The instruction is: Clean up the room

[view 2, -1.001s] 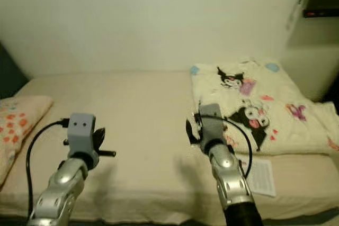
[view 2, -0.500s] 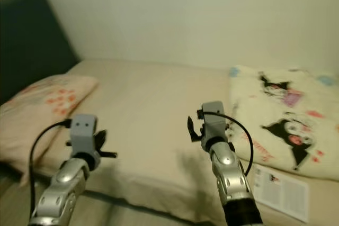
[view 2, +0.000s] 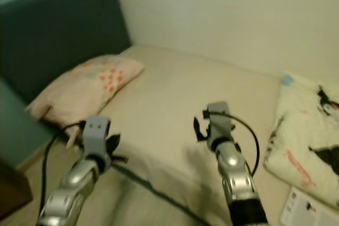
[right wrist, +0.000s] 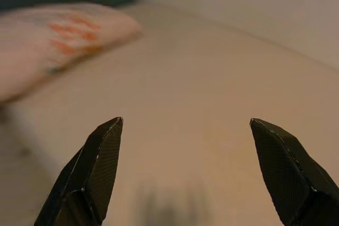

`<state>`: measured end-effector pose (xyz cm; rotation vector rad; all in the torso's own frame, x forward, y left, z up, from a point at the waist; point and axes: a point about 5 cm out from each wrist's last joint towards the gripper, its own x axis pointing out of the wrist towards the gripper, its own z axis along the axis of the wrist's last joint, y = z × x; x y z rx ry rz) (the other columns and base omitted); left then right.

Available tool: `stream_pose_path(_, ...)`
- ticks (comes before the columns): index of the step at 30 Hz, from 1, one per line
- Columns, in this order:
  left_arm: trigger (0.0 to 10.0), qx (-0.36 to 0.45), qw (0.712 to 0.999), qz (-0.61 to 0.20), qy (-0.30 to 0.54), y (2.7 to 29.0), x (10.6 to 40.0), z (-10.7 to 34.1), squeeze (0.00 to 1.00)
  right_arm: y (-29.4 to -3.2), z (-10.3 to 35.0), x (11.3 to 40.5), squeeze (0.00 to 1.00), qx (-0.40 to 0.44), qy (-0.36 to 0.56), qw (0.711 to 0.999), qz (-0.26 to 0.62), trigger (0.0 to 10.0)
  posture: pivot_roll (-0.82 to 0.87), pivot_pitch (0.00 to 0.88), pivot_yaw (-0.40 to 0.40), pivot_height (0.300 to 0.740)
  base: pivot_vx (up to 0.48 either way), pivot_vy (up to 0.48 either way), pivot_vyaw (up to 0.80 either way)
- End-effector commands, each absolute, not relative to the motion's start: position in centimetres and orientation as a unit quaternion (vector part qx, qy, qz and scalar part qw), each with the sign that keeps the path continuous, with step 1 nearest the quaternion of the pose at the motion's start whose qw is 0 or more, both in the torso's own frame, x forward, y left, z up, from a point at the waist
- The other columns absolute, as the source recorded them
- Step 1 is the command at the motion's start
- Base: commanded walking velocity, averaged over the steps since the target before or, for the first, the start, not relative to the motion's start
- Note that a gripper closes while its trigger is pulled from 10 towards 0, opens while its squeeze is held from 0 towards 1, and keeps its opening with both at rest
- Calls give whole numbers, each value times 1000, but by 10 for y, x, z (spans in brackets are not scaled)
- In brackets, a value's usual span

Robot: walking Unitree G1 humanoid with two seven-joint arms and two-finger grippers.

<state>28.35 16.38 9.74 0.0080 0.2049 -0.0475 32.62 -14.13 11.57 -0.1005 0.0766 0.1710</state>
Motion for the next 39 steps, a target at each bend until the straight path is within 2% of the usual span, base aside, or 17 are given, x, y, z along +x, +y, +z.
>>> stream_pose_path(1,10000,5,994,-19,108,166,282,95,0,-141,110,324,0,-52,49,994,88,10000,-63,90,19,740,0,0,800)
stream_pose_path(11,10000,7,995,-23,101,166,283,99,0,-143,111,323,0,-42,45,995,83,10000,-67,89,23,740,0,0,800)
stream_pose_path(21,10000,6,994,-37,104,160,283,98,0,-149,109,319,0,-37,53,996,59,10000,-79,95,31,740,0,0,0)
stream_pose_path(32,10000,12,993,-41,107,159,284,97,0,-148,104,315,0,-37,65,996,51,10000,-86,94,29,740,0,-157,0)
stream_pose_path(39,10000,9,993,-40,107,159,284,96,0,-148,103,313,0,-24,73,996,46,10000,-86,93,27,740,0,0,-764)
